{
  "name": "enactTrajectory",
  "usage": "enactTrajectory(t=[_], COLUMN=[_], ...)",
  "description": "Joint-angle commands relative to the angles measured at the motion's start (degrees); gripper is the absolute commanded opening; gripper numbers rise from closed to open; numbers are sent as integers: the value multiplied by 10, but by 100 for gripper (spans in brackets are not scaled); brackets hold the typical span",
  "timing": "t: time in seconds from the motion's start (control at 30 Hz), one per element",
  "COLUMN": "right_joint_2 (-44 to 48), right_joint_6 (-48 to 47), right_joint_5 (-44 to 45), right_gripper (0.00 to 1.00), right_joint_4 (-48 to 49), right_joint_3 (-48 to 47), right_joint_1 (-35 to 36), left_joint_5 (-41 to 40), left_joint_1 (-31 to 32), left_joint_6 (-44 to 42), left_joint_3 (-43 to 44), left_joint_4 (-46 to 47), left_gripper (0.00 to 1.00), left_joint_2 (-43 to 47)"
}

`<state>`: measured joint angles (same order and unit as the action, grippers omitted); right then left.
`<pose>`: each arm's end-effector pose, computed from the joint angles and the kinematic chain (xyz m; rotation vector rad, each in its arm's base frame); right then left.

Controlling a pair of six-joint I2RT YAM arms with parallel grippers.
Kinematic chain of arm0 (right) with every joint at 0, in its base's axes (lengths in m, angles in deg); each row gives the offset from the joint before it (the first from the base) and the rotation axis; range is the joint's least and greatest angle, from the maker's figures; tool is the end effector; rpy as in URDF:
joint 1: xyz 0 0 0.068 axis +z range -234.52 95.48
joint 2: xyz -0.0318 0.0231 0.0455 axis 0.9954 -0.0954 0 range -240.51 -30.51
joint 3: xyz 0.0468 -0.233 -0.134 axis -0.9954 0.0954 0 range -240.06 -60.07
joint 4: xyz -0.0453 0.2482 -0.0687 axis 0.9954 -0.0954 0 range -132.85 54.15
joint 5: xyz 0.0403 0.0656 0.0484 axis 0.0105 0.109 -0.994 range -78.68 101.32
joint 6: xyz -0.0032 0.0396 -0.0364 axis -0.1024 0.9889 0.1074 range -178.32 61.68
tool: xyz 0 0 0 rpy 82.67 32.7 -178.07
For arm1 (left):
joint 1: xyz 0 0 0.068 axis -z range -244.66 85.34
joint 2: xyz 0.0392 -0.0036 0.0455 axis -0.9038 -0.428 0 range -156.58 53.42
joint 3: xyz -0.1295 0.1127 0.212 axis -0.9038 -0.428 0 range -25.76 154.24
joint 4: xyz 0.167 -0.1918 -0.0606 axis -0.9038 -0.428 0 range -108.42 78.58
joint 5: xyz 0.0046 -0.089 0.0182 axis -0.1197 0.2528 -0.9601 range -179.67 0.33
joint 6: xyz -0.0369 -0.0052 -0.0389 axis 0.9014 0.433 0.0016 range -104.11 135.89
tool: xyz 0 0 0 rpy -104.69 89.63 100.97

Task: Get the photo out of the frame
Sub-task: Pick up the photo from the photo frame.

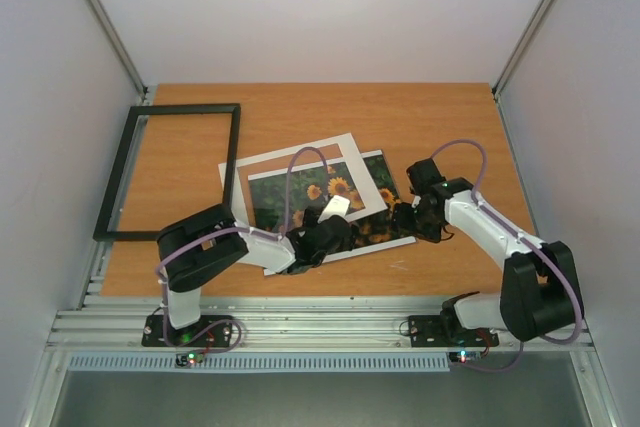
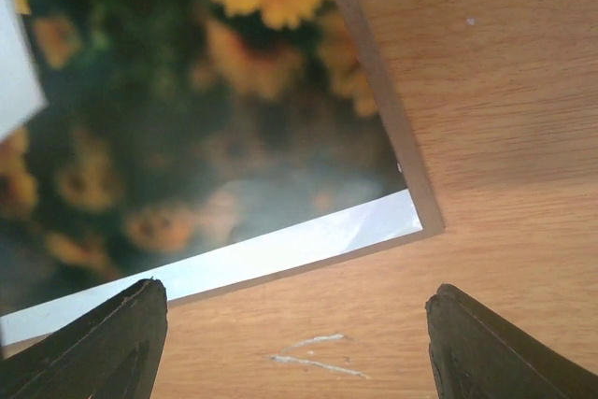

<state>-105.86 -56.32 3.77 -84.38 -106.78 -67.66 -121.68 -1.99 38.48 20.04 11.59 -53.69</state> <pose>0.2105 0.0686 0.1976 -0.4008 2.9050 0.2448 0.1773 -0.3020 0.1152 0.4483 2.0866 -0.2475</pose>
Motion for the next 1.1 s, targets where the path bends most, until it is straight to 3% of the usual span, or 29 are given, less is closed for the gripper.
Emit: enactTrajectory(t=[0.0, 0.6, 1.07], right_joint_2=[-31, -119, -129], right_joint_6=[-10, -10, -9], right_joint_5=[25, 16, 55], right_gripper=[76, 78, 78], right_joint_4=[4, 66, 28], right_joint_3=[-6, -1, -9], right_joint_1=[-1, 3, 16], left_joint_5=[14, 40, 46], left_joint_1=[-14, -25, -25], left_joint_6=[46, 65, 68], left_joint_3=[-3, -10, -10], left_joint_4=[-4, -4, -4], left_gripper=[98, 97, 97], left_joint_2=[23, 24, 19])
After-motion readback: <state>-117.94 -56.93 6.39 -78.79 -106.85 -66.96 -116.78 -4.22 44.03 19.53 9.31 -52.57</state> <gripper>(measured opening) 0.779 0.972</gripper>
